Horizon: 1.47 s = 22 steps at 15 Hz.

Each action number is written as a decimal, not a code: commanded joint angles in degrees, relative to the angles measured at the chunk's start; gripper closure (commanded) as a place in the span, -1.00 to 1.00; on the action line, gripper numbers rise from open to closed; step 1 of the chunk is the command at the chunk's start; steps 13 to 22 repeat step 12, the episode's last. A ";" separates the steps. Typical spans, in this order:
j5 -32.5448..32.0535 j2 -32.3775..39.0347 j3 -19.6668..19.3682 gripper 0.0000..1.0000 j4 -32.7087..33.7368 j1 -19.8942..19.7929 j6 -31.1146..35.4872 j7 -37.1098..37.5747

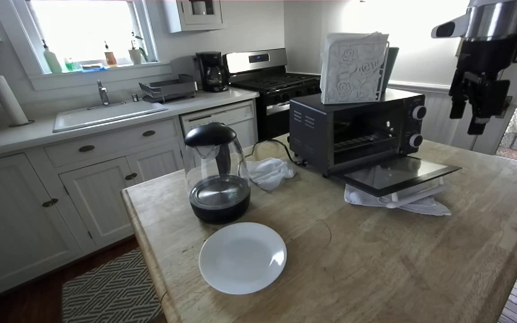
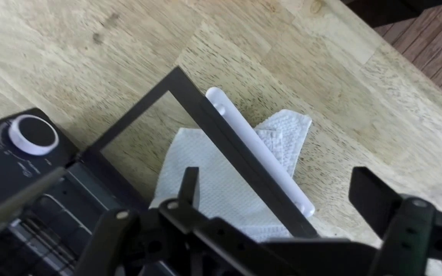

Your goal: Open the microwave door

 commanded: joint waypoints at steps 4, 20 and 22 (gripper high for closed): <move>8.23 -4.09 -6.19 -1.00 9.55 -1.51 -8.40 4.76; 9.70 -4.23 -7.17 -1.00 9.37 -1.11 -6.42 3.16; 9.70 -4.23 -7.17 -1.00 9.37 -1.11 -6.42 3.16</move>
